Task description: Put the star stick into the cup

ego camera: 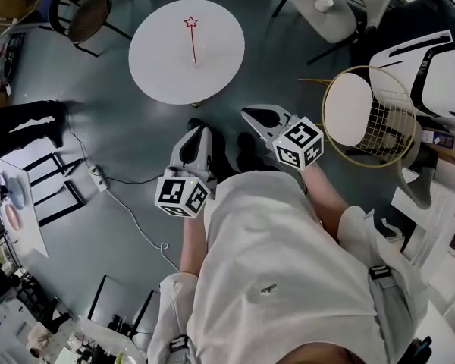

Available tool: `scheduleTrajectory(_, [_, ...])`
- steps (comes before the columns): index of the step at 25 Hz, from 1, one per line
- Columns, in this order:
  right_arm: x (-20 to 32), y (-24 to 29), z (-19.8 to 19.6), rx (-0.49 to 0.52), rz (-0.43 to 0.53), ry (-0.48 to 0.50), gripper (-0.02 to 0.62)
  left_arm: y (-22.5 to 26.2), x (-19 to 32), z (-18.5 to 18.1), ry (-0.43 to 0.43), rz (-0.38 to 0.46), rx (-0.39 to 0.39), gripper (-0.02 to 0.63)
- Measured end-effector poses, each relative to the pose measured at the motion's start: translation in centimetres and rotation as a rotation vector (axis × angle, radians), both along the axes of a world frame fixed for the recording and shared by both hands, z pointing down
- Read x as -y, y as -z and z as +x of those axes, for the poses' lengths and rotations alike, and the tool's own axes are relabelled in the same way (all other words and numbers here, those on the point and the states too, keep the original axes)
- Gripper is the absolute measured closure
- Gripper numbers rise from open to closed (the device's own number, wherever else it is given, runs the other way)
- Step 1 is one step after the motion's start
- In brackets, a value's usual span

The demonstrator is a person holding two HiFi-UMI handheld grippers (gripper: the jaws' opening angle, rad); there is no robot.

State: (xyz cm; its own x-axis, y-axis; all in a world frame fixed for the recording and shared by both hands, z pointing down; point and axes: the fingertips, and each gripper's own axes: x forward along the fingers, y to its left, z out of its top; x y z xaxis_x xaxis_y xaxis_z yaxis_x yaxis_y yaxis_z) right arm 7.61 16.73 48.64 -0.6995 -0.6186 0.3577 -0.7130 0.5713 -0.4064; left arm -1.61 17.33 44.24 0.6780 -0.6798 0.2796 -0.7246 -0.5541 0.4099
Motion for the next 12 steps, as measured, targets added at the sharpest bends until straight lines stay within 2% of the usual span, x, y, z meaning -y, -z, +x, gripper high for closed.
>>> scheduleTrajectory(6, [-0.5, 2.2, -0.2, 0.017, 0.046, -0.012, 0.586, 1.8, -0.1, 0.2, -0.011, 0.069, 0.007, 0.595])
scheduleTrajectory(12, [-0.2, 4.8, -0.6, 0.021, 0.103, -0.034, 0.588, 2.4, -0.4, -0.8, -0.026, 0.083, 0.021, 0.595])
